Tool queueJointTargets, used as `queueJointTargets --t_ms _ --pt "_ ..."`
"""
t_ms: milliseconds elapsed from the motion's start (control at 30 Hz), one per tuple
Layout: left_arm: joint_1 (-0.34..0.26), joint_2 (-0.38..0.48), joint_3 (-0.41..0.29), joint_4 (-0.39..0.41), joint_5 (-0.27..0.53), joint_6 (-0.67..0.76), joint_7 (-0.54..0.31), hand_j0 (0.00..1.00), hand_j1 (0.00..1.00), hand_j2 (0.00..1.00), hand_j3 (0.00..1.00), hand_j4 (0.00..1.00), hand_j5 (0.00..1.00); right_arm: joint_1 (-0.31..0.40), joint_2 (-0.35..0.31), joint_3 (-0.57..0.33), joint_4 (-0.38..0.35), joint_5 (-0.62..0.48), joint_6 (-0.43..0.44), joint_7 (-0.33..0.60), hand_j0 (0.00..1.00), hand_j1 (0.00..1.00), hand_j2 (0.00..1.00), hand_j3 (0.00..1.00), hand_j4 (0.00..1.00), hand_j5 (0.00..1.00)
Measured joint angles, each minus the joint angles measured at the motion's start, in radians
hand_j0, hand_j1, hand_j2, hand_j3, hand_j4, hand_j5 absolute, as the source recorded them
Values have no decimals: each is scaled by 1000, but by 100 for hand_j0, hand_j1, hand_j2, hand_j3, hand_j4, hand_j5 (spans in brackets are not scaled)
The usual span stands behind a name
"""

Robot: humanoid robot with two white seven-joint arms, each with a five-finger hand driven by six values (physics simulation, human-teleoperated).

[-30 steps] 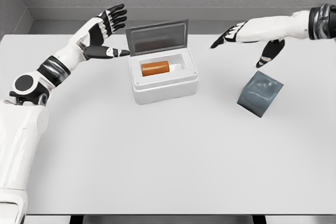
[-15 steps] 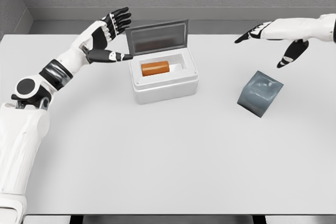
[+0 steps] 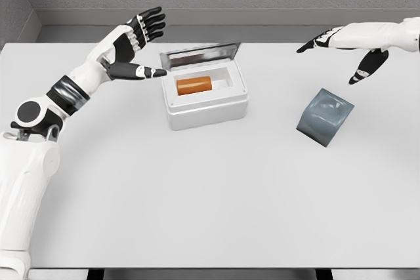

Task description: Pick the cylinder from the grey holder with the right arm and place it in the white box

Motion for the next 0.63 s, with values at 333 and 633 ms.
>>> queueJointTargets --t_ms 333,633 --pt "-25 178 40 155 -128 215 0 100 100 100 100 100 100 5 -5 -13 14 2 0 0 100 100 100 100 100 100" --pt "144 324 186 -33 158 223 0 100 100 100 100 100 100 3 -9 -16 8 3 0 0 100 100 100 100 100 100"
